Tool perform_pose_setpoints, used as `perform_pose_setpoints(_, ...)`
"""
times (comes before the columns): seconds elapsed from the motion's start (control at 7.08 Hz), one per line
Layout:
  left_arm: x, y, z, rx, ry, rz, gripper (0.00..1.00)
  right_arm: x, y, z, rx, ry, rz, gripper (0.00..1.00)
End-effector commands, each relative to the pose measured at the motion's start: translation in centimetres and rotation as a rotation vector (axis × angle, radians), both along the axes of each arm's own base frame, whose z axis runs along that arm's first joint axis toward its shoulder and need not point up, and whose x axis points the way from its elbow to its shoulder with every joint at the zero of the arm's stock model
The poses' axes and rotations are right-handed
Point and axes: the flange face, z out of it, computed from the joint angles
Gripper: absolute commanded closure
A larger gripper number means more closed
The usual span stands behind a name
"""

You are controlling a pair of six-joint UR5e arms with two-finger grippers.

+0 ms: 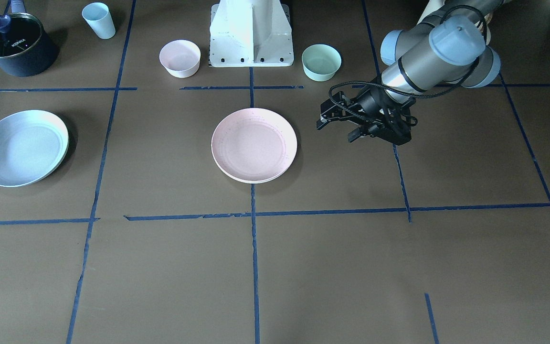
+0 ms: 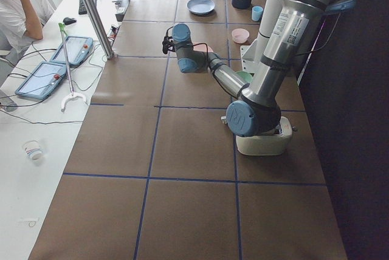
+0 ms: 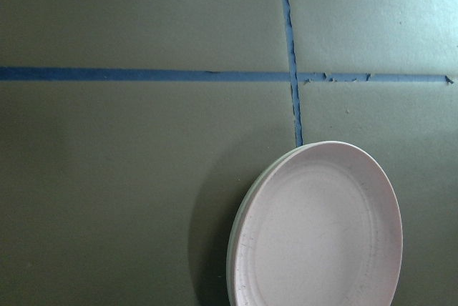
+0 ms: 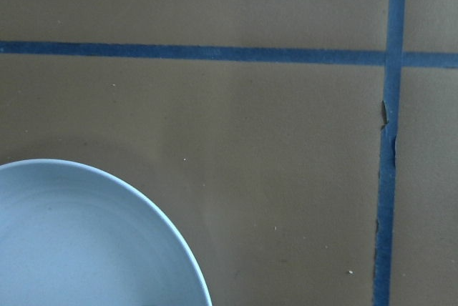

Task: Stack three plates with pink and blue
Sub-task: 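Release the pink plate, draw left gripper back while right arm reaches out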

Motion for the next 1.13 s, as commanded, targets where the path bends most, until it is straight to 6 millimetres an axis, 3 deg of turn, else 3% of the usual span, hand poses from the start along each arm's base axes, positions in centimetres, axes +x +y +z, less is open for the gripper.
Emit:
perform_pose_setpoints(0.0,-0.9,-0.4,0.1,-0.006,0.001,-0.007,0.0,-3.4,1.9,2.8,-0.019,-0.061,0.048,0.01)
perform_pose_setpoints(0.14,-1.0,-0.4,0.1,-0.005,0.002,-0.007,0.0,-4.0,1.9,2.3,-0.039,-0.075,0.054,0.15)
perform_pose_setpoints(0.28,-1.0,-0.4,0.1,-0.007,0.002,-0.007,0.0,-4.4,1.9,1.2,-0.026,-0.097,0.038,0.48)
perform_pose_setpoints(0.42,-1.2,-0.3,-0.3,-0.001,0.007,-0.009,0.0,-4.3,2.4,1.4,-0.029,-0.098,0.032,0.88)
perform_pose_setpoints(0.56,-1.4,-0.3,-0.4,0.001,0.01,-0.01,0.0,-4.4,2.5,1.6,-0.027,-0.095,0.025,1.0)
perform_pose_setpoints(0.71,-1.5,-0.4,-0.4,0.001,0.01,-0.012,0.0,-4.7,2.6,1.6,-0.025,-0.093,0.019,1.0)
perform_pose_setpoints(0.99,-2.0,-0.6,-0.6,0.004,0.013,-0.02,0.0,-5.9,0.4,-4.8,0.039,-0.16,0.034,1.0)
